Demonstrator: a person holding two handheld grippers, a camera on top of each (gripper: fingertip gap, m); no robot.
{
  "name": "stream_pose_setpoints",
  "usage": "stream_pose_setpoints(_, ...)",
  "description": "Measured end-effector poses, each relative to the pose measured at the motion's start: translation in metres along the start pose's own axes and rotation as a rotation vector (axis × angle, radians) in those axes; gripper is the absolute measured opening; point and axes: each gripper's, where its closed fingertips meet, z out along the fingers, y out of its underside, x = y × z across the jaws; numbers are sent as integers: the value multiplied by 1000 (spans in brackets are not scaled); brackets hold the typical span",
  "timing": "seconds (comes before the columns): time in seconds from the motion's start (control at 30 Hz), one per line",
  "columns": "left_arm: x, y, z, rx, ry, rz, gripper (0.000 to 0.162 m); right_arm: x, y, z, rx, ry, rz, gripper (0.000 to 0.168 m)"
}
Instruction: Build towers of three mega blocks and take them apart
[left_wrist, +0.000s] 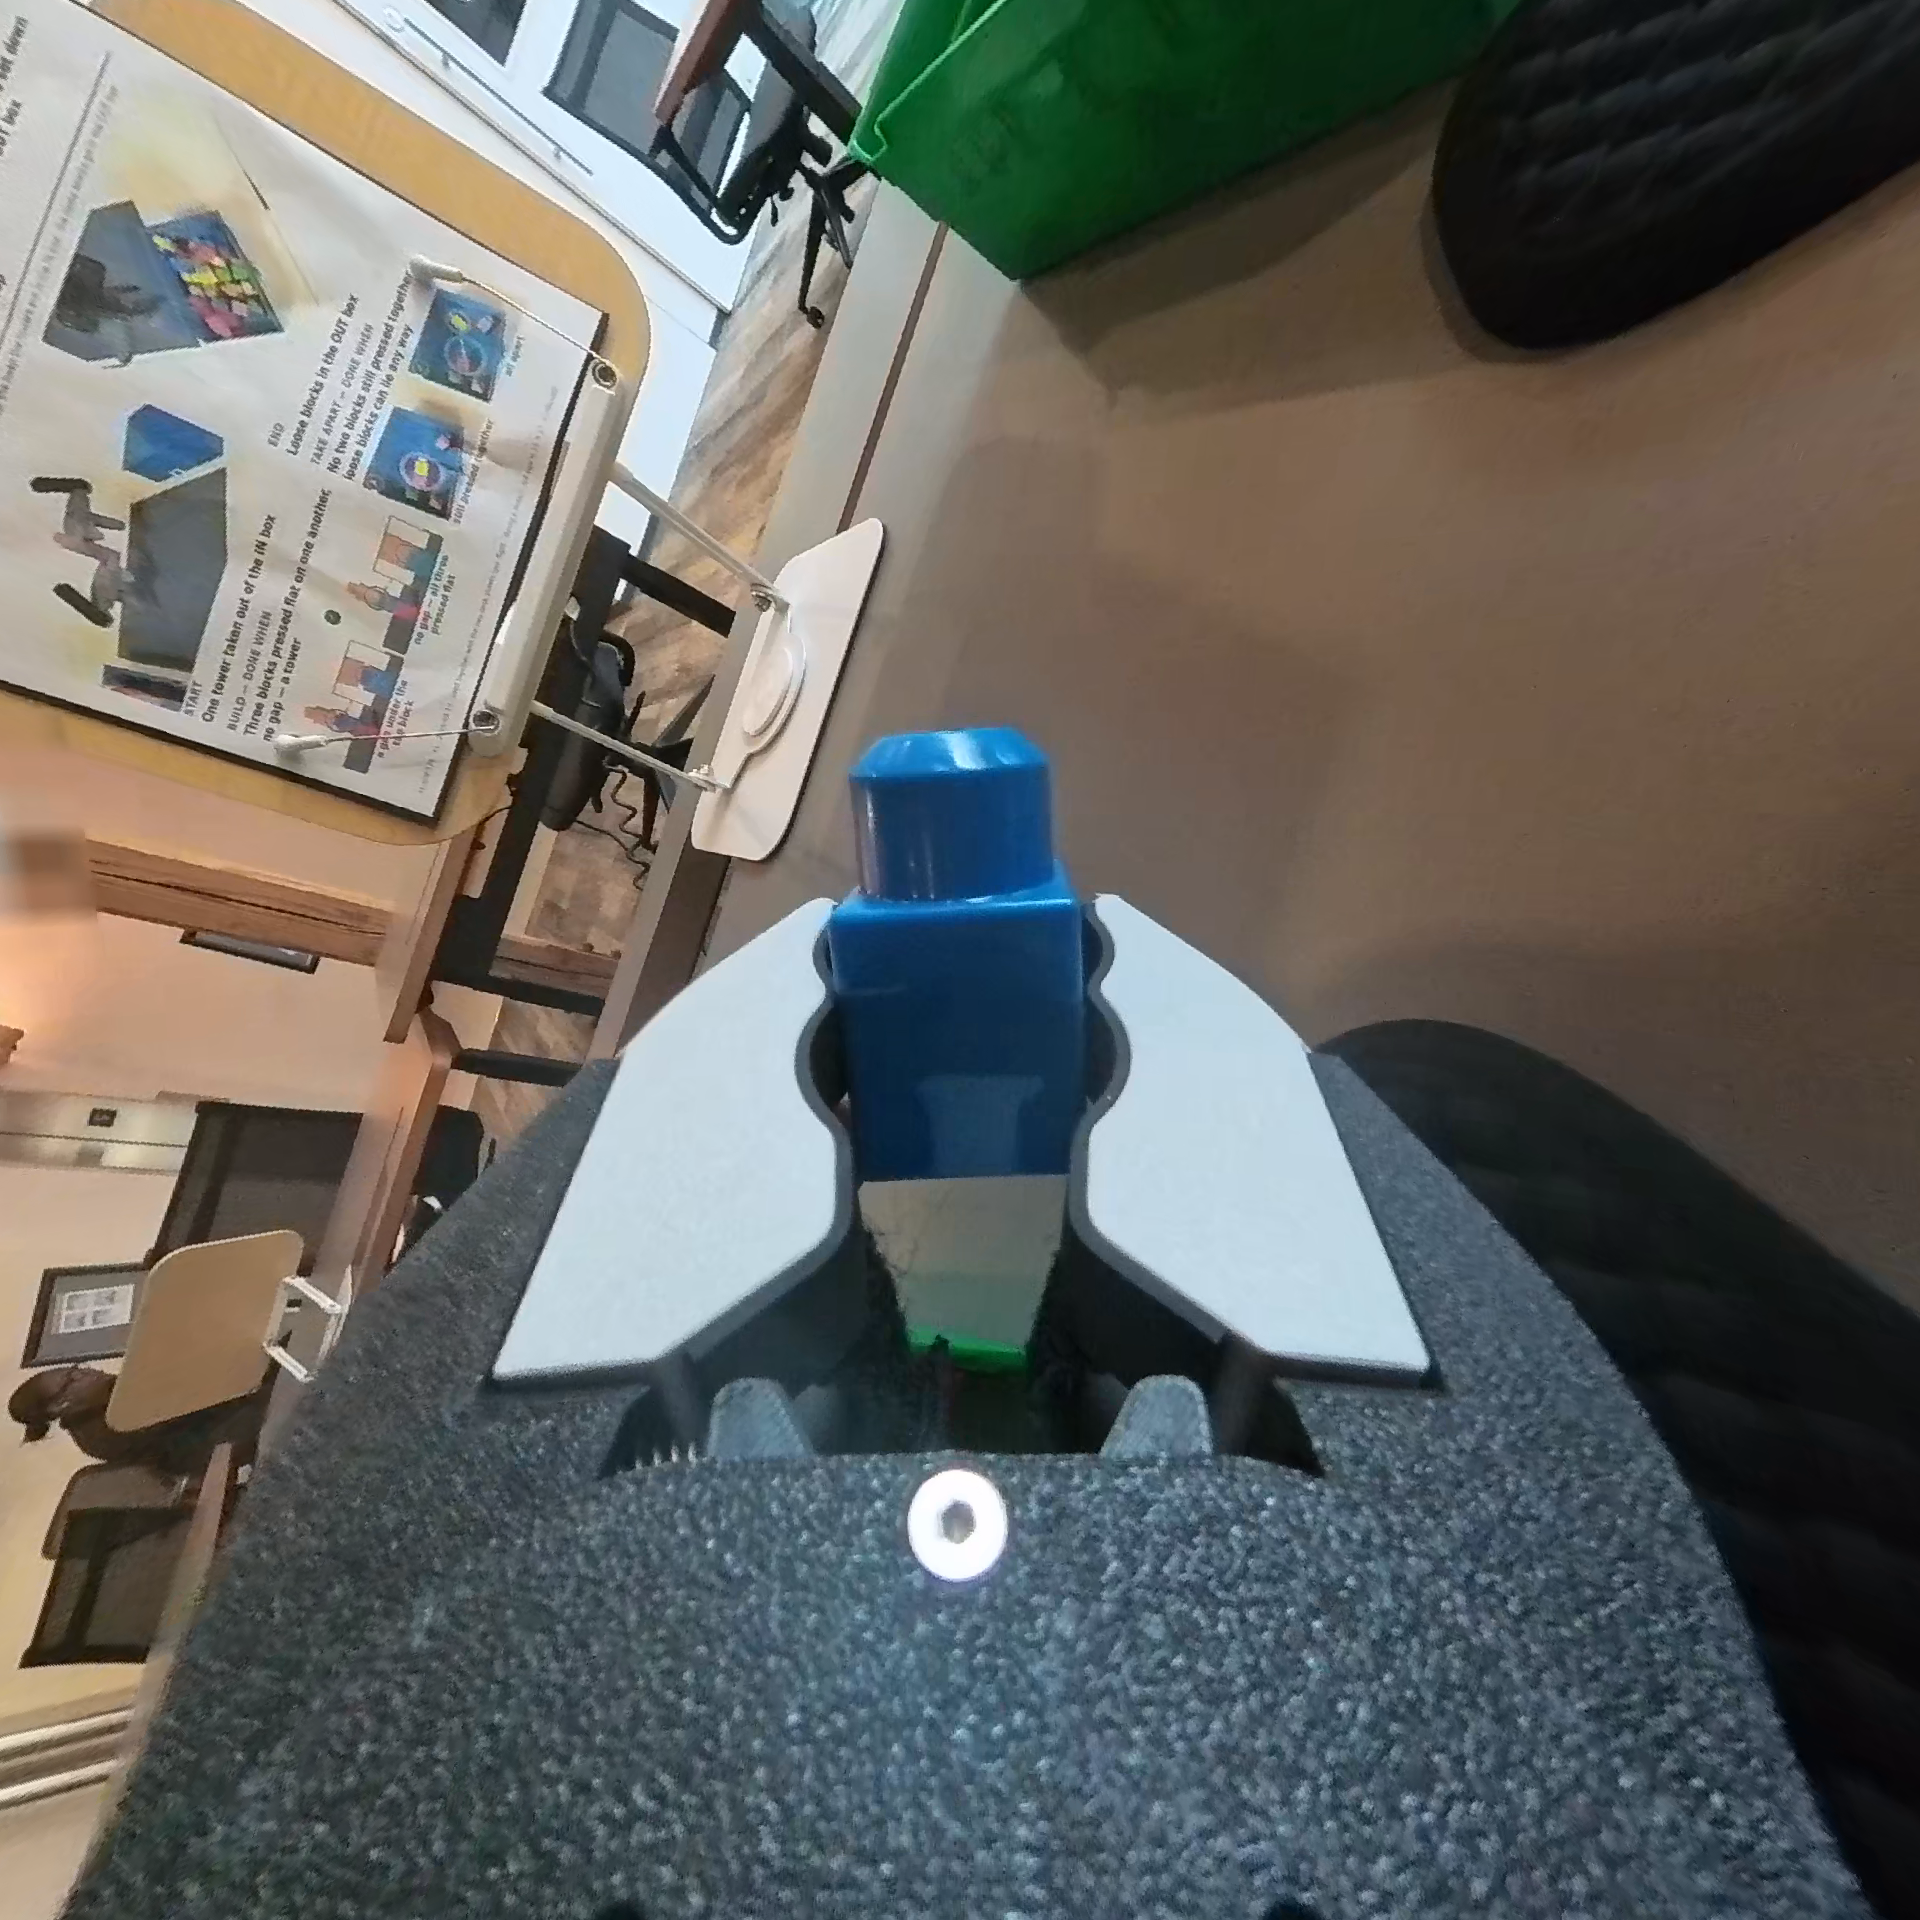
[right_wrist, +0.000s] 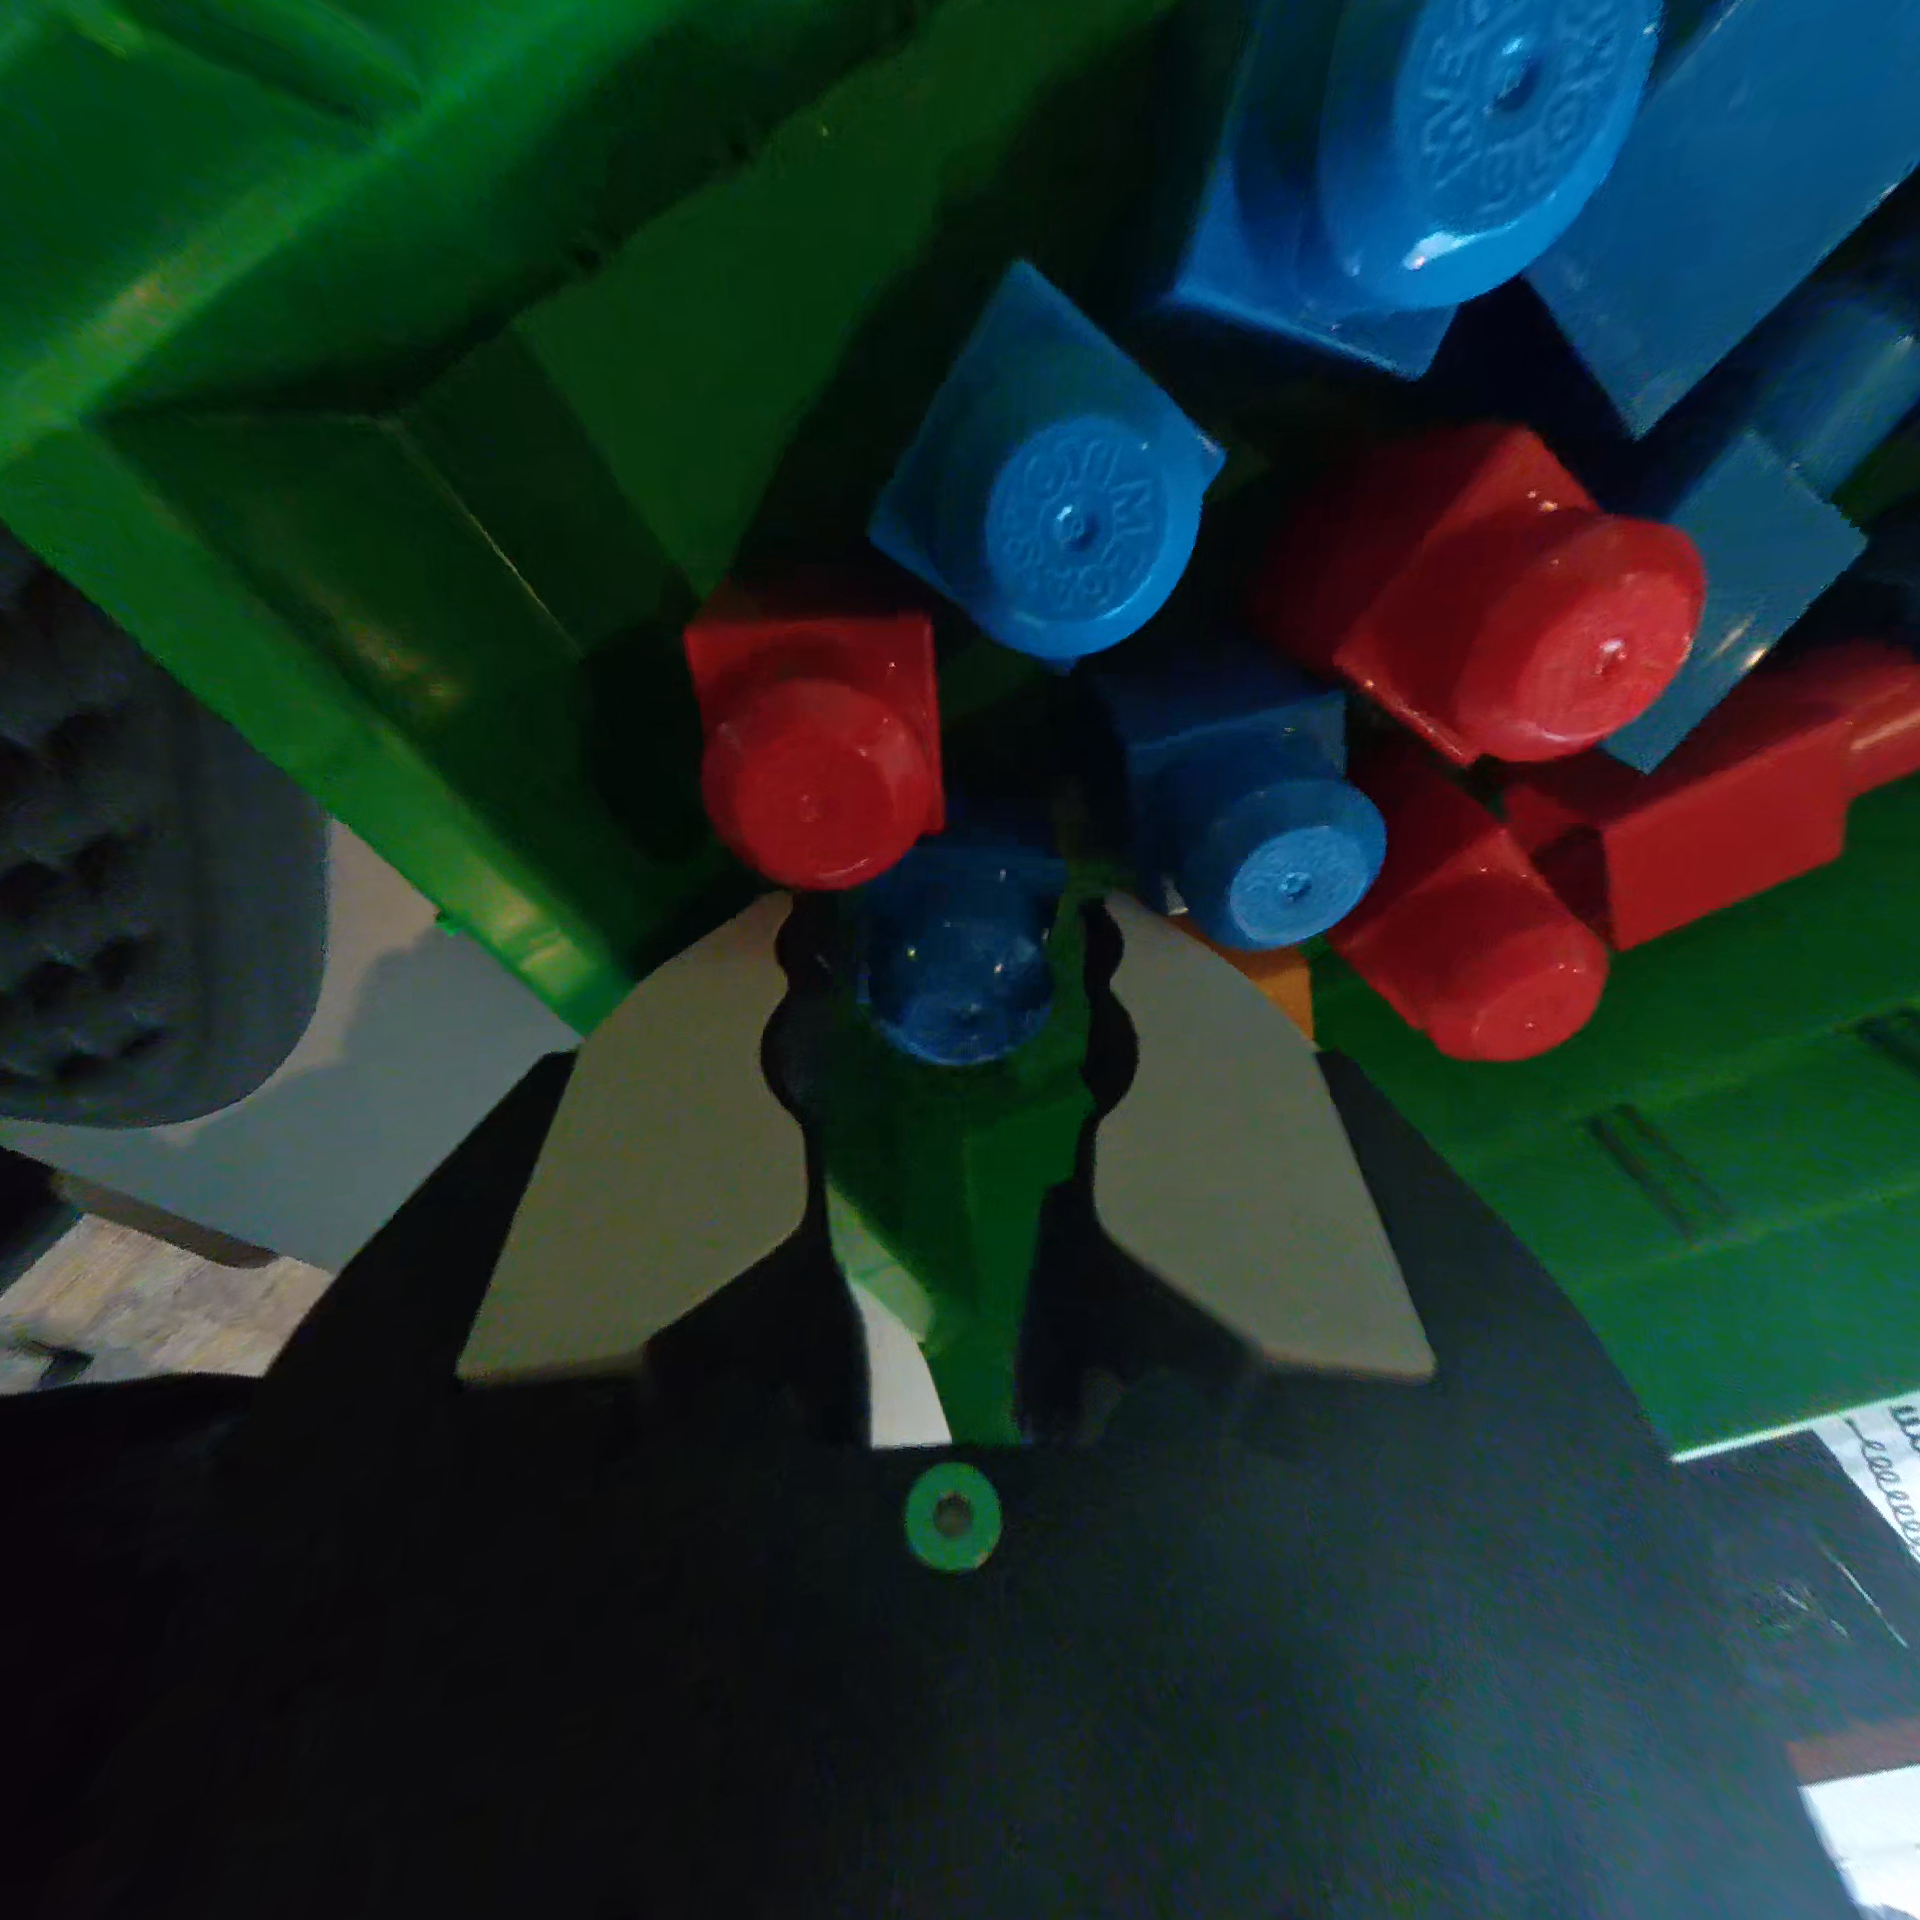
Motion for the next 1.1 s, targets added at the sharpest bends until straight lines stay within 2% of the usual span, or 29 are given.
stream_pose_setpoints(0.1,1,0,0,1,1,-5,41,2,1,-9,18,34,10,55)
stream_pose_setpoints(0.23,2,-2,1,17,7,-20,41,9,2,-43,77,191,52,54)
stream_pose_setpoints(0.3,2,-6,2,30,12,-29,41,5,-11,-71,181,295,43,55)
stream_pose_setpoints(0.4,1,-13,5,43,3,-26,41,-35,-63,-116,477,379,-103,57)
stream_pose_setpoints(0.5,-5,-22,8,54,-47,-15,41,-112,-122,-149,820,283,-272,58)
stream_pose_setpoints(0.67,-11,-39,15,84,-134,1,41,-208,-183,-166,1134,89,-368,61)
stream_pose_setpoints(0.9,-4,-52,24,64,-192,117,41,-261,-224,-159,1218,-167,-365,63)
stream_pose_setpoints(1.1,5,-54,30,63,-191,149,41,-269,-233,-149,1192,-234,-352,45)
